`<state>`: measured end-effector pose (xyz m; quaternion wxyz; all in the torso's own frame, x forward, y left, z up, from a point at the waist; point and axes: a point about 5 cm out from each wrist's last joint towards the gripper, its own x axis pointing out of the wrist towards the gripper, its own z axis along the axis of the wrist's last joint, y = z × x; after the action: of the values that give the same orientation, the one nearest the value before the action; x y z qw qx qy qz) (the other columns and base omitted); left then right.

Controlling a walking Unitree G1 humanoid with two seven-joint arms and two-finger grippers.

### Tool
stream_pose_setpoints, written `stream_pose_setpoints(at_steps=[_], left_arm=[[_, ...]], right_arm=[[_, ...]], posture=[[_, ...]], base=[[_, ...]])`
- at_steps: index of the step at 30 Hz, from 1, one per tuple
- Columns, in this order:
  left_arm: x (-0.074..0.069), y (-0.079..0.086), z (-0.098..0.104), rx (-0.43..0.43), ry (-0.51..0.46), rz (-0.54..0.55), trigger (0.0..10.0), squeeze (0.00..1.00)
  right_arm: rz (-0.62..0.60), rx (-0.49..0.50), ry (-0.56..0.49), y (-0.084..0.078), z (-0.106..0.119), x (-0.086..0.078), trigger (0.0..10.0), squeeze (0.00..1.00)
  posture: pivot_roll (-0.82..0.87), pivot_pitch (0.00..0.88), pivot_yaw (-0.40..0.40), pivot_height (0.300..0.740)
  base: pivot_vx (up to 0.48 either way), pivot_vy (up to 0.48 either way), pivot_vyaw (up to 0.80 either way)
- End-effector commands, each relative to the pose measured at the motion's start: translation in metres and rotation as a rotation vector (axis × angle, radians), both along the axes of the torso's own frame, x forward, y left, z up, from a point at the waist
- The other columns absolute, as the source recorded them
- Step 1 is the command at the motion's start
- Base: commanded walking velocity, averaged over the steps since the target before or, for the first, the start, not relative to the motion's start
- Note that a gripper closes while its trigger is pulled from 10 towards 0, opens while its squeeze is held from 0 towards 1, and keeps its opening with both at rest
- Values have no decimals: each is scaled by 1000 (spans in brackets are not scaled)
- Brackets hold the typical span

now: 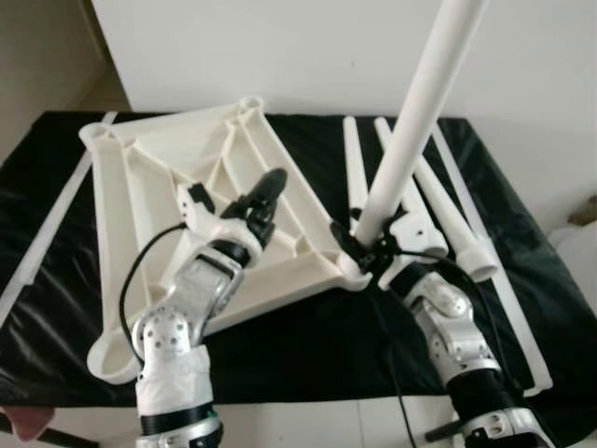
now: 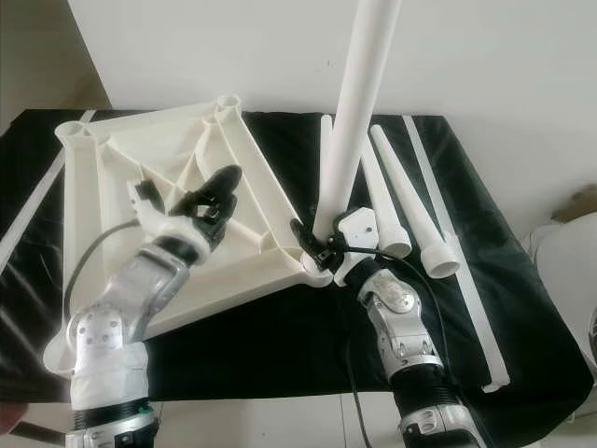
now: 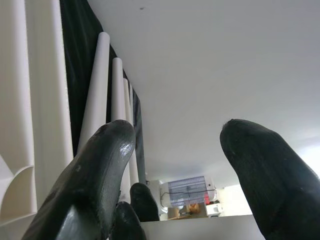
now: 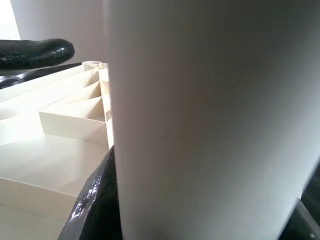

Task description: Building children table

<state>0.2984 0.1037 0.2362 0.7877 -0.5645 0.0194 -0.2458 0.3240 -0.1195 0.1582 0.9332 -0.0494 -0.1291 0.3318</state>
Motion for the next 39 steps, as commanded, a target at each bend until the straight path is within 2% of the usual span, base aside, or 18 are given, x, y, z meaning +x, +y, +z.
stream_pose_setpoints(at_steps=[1, 2, 3, 18, 19, 29, 39], left_arm=[[-2, -4, 3, 15, -18, -34, 10000, 0], [-2, -4, 3, 15, -18, -34, 10000, 0], [-3, -3, 4, 9, -21, -22, 0, 0], [-3, -1, 6, -4, -22, -31, 0, 0], [-3, -1, 5, -3, -14, -31, 10000, 1000], [-4, -3, 8, -35, -14, -41, 10000, 1000], [-5, -4, 7, -31, -16, -48, 10000, 1000]], right_arm=[[0, -46, 150, 0, -34, -5, 10000, 0], [0, -46, 150, 0, -34, -5, 10000, 0], [-1, -46, 149, 0, -33, -5, 10000, 0], [-7, -44, 151, -1, -35, -5, 10000, 0], [-8, -44, 151, -1, -35, -5, 10000, 0], [-10, -42, 152, -2, -36, -6, 10000, 0], [-10, -44, 153, -3, -36, -6, 10000, 0]], posture=[[-42, 121, 12, 740], [-42, 121, 12, 740], [-42, 119, 13, 740], [-43, 121, 18, 740], [-43, 122, 18, 740], [-47, 121, 17, 740], [-47, 121, 16, 740]], base=[[0, 0, 0], [0, 0, 0], [0, 0, 0], [0, 0, 0], [0, 0, 0], [0, 0, 0], [0, 0, 0]])
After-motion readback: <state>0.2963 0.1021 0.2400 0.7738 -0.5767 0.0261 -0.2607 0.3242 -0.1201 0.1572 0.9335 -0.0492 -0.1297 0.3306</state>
